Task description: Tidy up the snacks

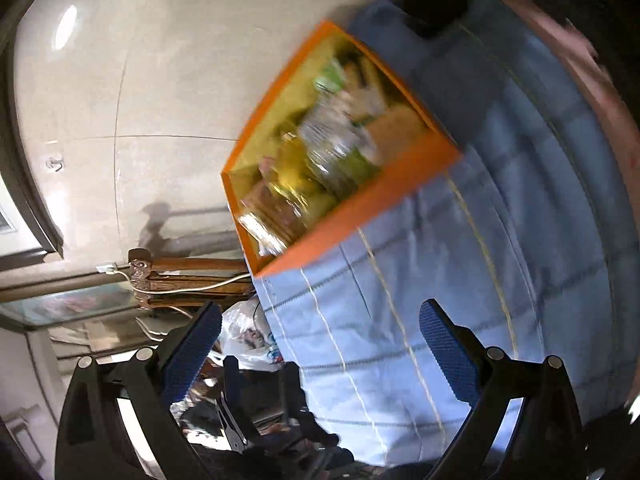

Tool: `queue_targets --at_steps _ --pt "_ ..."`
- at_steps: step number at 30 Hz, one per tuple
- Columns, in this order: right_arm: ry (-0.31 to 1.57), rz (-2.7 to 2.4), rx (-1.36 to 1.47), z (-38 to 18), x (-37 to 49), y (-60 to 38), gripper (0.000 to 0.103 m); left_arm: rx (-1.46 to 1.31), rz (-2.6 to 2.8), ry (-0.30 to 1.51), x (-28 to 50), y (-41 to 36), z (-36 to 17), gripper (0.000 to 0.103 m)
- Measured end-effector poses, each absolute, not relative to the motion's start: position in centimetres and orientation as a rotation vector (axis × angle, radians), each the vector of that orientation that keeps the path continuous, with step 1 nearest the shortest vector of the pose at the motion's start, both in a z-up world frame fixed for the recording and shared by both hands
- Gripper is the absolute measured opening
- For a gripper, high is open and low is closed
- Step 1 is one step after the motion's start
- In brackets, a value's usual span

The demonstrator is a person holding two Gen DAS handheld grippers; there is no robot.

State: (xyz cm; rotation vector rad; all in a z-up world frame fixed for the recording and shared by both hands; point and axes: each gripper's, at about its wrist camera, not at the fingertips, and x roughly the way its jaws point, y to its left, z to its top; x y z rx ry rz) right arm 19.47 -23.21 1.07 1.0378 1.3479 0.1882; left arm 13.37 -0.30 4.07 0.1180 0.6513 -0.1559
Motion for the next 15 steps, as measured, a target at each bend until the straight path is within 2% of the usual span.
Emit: queue_targets --at_steps 5,15 --pt "1.378 0.173 1.075 -0.8 15.0 -24.2 0.099 0.046 -0.184 0.683 10.3 -0.7 4.4 0.099" --pt "1.373 0.217 1.019 -0.1 10.4 -24.3 0.099 0.004 -0.178 0.667 6.0 -1.2 4.7 0.099"
